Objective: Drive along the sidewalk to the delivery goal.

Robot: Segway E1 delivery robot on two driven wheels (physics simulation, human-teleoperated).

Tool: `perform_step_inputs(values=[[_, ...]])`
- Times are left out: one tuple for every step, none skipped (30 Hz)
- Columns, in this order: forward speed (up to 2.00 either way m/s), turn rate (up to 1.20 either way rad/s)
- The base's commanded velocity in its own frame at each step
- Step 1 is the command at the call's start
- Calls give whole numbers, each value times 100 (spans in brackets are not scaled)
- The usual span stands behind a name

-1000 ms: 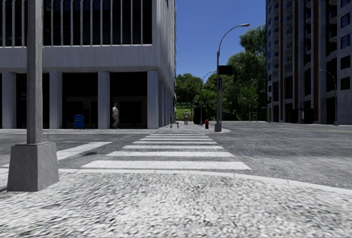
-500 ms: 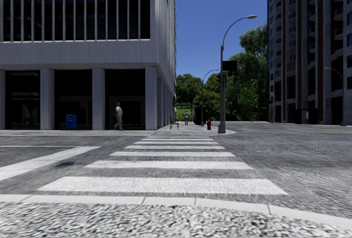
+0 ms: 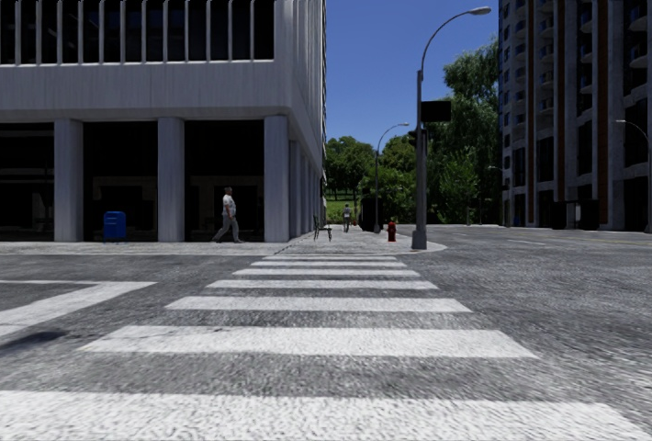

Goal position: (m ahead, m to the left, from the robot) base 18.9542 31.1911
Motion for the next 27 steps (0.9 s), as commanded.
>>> perform_step_inputs(values=[[196,0],[183,0],[183,0],[163,0],[150,0],[141,0],[138,0],[138,0],[137,0],[137,0],[136,0],[136,0],[136,0],[136,0],[136,0],[136,0],[136,0],[135,0],[135,0],[134,0],[134,0],[134,0],[134,0],[134,0],[134,0],[134,0],[134,0]])
